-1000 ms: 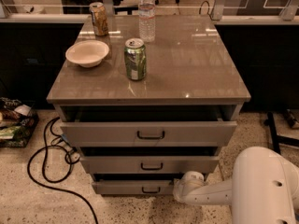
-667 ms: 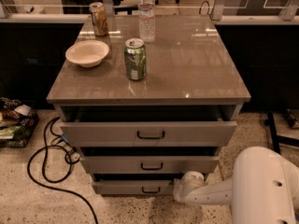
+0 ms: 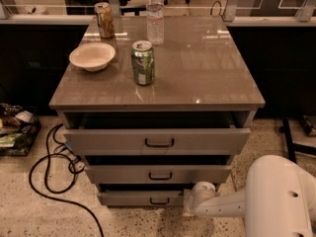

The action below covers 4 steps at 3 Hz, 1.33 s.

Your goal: Open bottom drawer

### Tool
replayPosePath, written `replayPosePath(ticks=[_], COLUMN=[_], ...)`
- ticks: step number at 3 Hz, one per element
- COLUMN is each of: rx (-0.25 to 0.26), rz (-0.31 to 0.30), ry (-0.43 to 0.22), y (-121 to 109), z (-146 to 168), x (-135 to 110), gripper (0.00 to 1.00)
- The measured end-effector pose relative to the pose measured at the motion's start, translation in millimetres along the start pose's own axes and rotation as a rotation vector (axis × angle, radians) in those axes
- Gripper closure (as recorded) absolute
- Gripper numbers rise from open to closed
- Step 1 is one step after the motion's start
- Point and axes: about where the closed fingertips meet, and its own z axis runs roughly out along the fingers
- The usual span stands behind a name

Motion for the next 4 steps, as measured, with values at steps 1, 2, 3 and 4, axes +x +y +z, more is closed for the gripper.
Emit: replayPosePath(ticks=[1, 2, 3, 4], rx=[0.0, 0.0, 0.013, 0.042], rz=[0.0, 0.0, 0.004, 0.017], ry=[0.0, 0.0, 0.02, 0.05], y=[0.1, 0.1, -1.3, -1.6], z=[0.1, 0.1, -8.9, -25.1], x=[0.0, 0.0, 1.2, 3.8], gripper=[0.0, 0.0, 0.0, 0.0])
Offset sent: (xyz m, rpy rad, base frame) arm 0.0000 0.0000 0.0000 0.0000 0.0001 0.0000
